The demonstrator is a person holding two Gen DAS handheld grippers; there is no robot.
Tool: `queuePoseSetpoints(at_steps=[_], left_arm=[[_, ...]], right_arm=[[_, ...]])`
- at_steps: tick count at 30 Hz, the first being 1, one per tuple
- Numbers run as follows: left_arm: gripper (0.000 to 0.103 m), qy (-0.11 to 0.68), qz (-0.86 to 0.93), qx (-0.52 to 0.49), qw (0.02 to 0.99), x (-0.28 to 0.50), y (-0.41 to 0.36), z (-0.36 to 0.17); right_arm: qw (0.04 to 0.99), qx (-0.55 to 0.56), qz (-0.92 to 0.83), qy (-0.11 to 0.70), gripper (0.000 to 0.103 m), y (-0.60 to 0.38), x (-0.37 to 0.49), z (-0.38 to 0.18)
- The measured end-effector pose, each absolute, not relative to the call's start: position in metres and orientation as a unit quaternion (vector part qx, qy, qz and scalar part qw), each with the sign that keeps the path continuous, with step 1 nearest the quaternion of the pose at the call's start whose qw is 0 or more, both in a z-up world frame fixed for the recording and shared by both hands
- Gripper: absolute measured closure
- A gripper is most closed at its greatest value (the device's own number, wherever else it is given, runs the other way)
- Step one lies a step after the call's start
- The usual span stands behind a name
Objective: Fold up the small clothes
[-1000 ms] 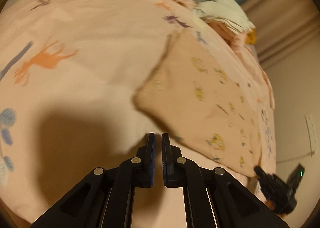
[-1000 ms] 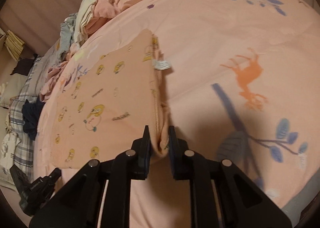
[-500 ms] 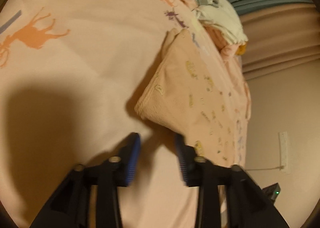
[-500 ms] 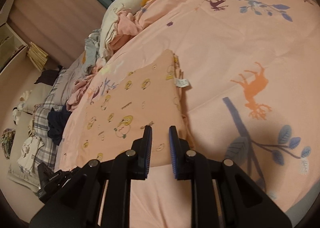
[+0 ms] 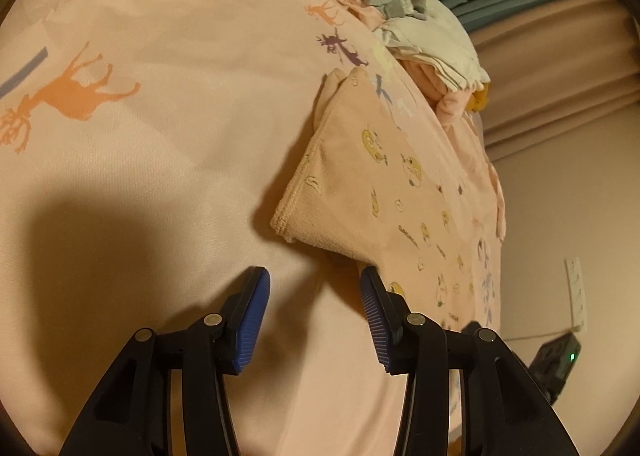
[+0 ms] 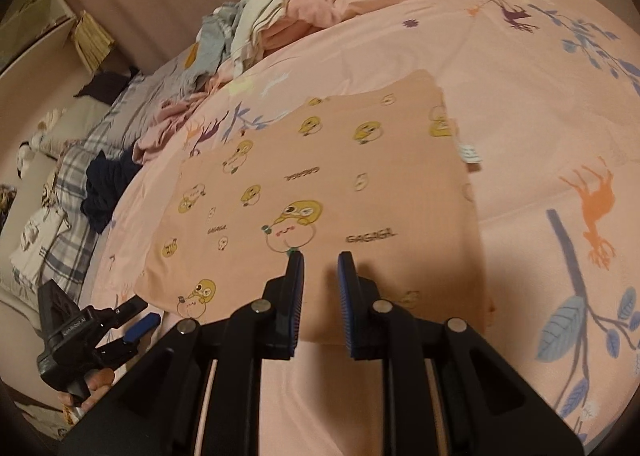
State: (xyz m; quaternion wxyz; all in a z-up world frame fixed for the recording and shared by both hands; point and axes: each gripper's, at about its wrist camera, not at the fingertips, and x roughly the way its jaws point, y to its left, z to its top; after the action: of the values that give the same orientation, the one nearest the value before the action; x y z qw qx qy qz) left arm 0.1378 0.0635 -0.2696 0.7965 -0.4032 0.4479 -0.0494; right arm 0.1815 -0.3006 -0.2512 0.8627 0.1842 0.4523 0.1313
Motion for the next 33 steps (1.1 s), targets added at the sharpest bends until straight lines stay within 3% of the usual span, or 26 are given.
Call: queuePoseSetpoints(at_steps=[20,33], left_arm=[[0.058,0.433,-0.079,-0.369,0.819,0.13,0.051,-0.252],[0.058,0.435,-0.072,-0.438,0.783,0.17,0.064,-0.283]], right_arm=[[0.848,0.156,0.128,0.49,0.08,-0.274,0.196,-0.267],[0.85,0.138,0.136,0.491,0.078,-0.264,0.198,-0.267]])
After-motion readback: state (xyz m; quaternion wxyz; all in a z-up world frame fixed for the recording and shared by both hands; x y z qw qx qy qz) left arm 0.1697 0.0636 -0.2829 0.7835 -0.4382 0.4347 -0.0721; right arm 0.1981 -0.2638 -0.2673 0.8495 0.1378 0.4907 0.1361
